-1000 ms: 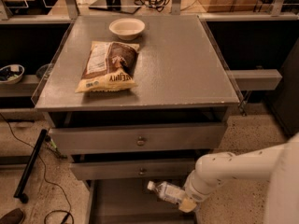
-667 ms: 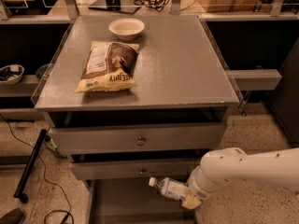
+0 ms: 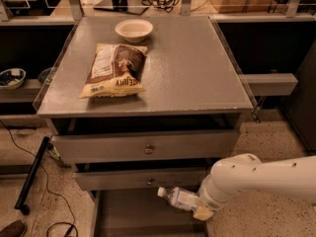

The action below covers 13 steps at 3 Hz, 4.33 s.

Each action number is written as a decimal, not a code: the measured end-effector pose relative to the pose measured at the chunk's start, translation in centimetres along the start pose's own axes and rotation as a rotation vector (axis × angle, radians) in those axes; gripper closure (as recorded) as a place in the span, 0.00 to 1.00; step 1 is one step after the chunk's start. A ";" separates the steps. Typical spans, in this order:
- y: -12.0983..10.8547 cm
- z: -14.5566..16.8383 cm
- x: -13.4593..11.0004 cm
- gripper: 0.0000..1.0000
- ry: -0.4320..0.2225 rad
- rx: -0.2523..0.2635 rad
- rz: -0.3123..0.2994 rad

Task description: Pick blue plastic bottle from bottom drawer and place on counter

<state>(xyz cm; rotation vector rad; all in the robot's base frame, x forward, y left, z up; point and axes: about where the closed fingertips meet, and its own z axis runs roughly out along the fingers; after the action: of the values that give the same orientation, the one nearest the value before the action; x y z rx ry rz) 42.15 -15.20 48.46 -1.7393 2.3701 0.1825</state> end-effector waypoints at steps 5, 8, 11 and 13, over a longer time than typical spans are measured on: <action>-0.8 -11.7 0.4 1.00 0.046 0.204 -0.021; -3.2 -20.9 -1.4 1.00 0.021 0.340 -0.053; -5.4 -26.1 -2.9 1.00 0.060 0.378 -0.076; -8.7 -34.2 -4.5 1.00 0.110 0.495 -0.103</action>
Offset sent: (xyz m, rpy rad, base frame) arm -0.0182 -0.0225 0.0966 -0.1197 -0.1263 0.0173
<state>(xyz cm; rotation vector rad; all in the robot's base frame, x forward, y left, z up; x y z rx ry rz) 48.86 -20.93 82.97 -1.6462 2.1401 -0.4851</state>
